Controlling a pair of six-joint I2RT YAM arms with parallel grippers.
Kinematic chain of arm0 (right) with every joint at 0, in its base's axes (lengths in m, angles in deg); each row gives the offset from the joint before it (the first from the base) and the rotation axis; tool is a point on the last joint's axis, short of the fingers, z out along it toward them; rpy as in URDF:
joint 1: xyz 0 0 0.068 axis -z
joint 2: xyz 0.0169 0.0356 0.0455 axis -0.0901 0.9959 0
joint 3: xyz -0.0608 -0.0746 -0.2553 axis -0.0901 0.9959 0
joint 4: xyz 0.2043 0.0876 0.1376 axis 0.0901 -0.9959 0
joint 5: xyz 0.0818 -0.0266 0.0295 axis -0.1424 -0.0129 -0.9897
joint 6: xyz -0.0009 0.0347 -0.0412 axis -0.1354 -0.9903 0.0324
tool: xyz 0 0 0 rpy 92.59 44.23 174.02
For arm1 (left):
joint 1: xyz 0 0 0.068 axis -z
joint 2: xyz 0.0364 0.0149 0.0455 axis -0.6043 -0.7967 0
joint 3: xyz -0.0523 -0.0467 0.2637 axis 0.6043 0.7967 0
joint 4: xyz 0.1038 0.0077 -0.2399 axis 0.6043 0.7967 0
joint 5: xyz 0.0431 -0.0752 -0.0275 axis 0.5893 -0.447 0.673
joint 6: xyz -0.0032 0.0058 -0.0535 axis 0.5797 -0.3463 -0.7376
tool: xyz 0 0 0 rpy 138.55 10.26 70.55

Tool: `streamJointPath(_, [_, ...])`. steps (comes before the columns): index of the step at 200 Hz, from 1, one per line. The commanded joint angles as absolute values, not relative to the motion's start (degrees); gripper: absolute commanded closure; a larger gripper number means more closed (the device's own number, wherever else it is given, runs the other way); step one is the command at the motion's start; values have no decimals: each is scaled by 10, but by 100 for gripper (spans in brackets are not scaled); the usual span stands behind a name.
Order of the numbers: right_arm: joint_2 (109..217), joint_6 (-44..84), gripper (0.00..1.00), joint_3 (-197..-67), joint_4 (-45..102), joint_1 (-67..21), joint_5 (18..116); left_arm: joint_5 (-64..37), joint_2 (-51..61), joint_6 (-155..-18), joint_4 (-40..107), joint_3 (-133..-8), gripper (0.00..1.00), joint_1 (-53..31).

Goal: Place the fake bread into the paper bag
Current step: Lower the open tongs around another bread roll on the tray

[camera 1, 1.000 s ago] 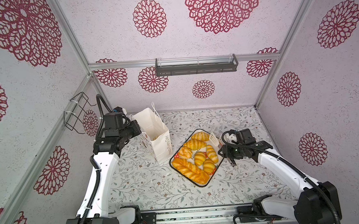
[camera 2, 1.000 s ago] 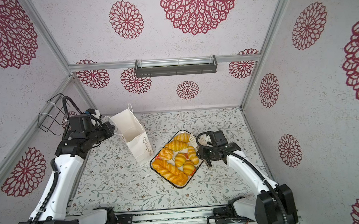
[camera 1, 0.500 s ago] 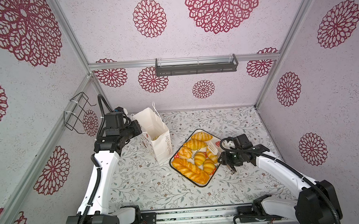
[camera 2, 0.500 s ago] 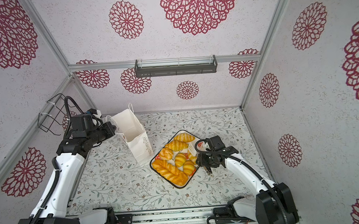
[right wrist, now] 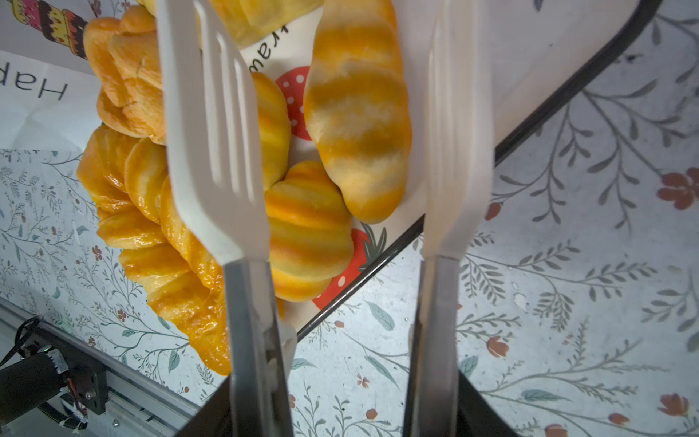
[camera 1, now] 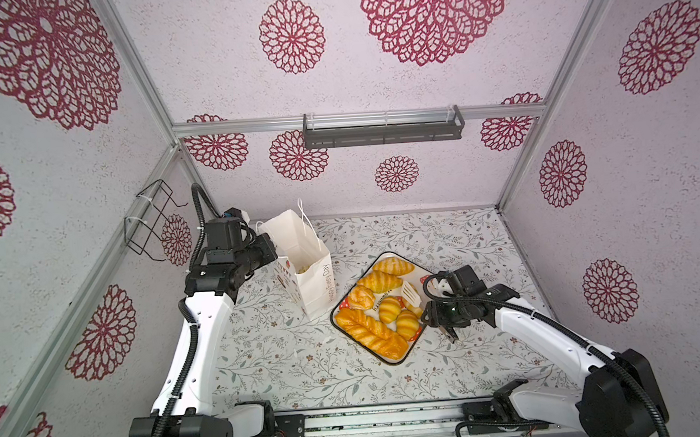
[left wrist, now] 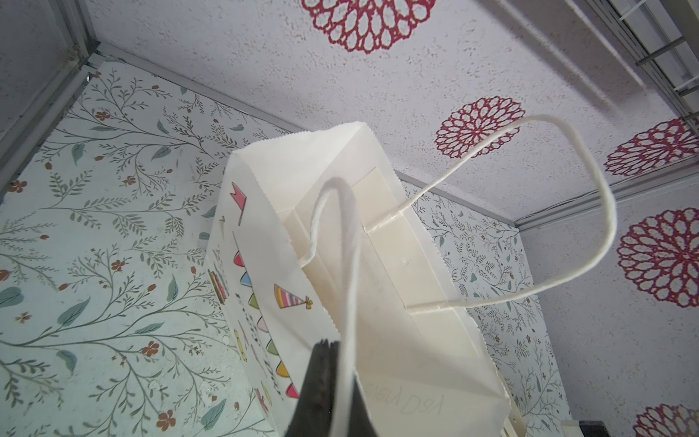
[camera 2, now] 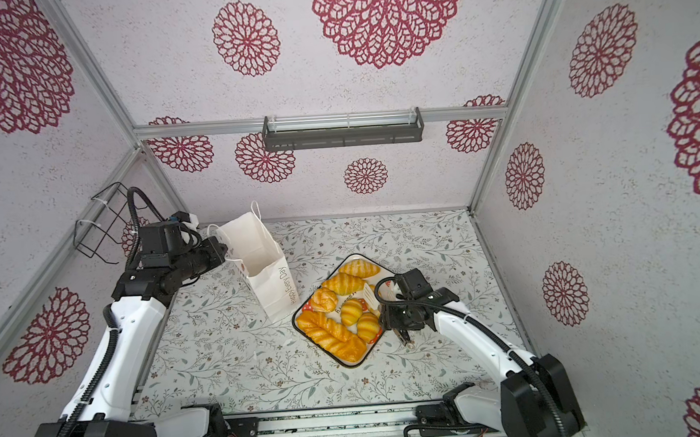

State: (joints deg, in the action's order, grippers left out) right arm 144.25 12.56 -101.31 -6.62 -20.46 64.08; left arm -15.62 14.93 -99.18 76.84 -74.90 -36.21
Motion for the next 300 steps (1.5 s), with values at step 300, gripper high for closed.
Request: streamJointPath(300, [1462,124,70,-1005,-39,-229,690,-153,143,-1004,762,-739,100,-353])
